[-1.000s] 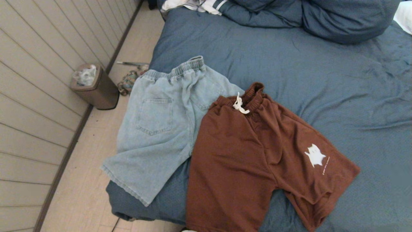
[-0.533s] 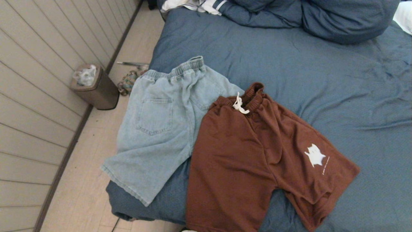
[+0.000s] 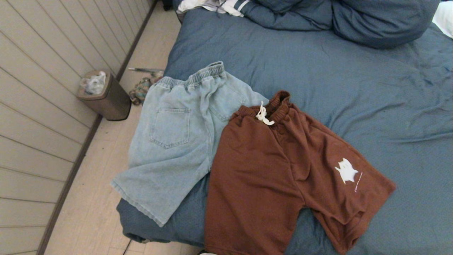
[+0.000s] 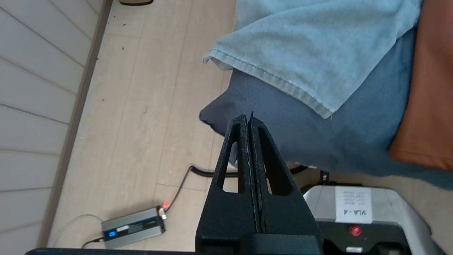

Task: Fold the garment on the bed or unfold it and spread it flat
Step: Fold the brown shorts

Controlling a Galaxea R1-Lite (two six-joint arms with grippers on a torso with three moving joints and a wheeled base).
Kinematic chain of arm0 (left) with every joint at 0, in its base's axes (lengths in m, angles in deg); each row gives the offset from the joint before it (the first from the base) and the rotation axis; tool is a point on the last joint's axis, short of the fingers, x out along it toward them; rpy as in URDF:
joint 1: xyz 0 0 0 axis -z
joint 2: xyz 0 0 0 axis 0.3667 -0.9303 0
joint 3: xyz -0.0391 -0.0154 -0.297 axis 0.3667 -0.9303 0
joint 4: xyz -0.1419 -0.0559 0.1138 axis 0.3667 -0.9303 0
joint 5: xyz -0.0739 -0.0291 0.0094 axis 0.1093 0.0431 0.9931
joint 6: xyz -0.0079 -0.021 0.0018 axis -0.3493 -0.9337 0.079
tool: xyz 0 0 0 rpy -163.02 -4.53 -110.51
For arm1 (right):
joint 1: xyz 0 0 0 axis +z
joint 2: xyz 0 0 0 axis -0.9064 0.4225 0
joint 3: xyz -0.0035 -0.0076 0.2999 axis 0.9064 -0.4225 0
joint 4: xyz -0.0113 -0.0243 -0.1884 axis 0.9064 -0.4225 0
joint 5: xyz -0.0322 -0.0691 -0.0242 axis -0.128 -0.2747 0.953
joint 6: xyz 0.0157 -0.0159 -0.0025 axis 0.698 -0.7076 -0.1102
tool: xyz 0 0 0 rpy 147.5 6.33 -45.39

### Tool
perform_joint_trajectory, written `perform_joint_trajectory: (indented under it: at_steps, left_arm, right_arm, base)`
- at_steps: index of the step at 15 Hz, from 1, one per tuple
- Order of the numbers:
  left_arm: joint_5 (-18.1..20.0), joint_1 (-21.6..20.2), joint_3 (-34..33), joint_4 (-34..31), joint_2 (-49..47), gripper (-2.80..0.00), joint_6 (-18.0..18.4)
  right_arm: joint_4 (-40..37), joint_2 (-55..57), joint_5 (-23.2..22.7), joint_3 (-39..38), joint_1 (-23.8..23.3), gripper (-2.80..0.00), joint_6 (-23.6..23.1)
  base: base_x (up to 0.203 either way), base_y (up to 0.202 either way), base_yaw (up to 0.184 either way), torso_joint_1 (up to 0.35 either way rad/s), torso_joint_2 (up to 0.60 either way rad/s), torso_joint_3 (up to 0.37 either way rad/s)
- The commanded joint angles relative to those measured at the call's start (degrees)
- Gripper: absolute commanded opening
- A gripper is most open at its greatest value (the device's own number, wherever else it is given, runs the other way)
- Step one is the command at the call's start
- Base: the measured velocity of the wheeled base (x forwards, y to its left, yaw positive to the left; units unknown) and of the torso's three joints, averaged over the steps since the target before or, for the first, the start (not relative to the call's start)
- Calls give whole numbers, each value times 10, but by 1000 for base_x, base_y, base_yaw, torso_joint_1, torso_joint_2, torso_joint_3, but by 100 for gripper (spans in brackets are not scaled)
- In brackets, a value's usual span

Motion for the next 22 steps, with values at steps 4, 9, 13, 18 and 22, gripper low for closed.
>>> perform_joint_trajectory:
  at_steps: [4, 9, 13, 18, 22]
  left_arm:
    - [5, -1, -4, 3, -2, -280, 32]
    - [15, 0, -6, 7, -3, -280, 49]
    - [14, 0, -6, 10, -2, -280, 43]
    - [9, 0, -6, 12, -2, -280, 28]
    - [9, 0, -6, 12, -2, -280, 31]
  right_arm:
    - [0, -4, 0, -1, 1, 0, 0]
    - [-2, -3, -2, -1, 1, 0, -7]
    - [-2, -3, -1, -1, 1, 0, 1]
    - [-2, -3, -1, -1, 1, 0, 1]
    - [-2, -3, -1, -1, 1, 0, 1]
  base:
    - [0, 0, 0, 0, 0, 0]
    - [0, 0, 0, 0, 0, 0]
    - [0, 0, 0, 0, 0, 0]
    - [0, 0, 0, 0, 0, 0]
    - [0, 0, 0, 0, 0, 0]
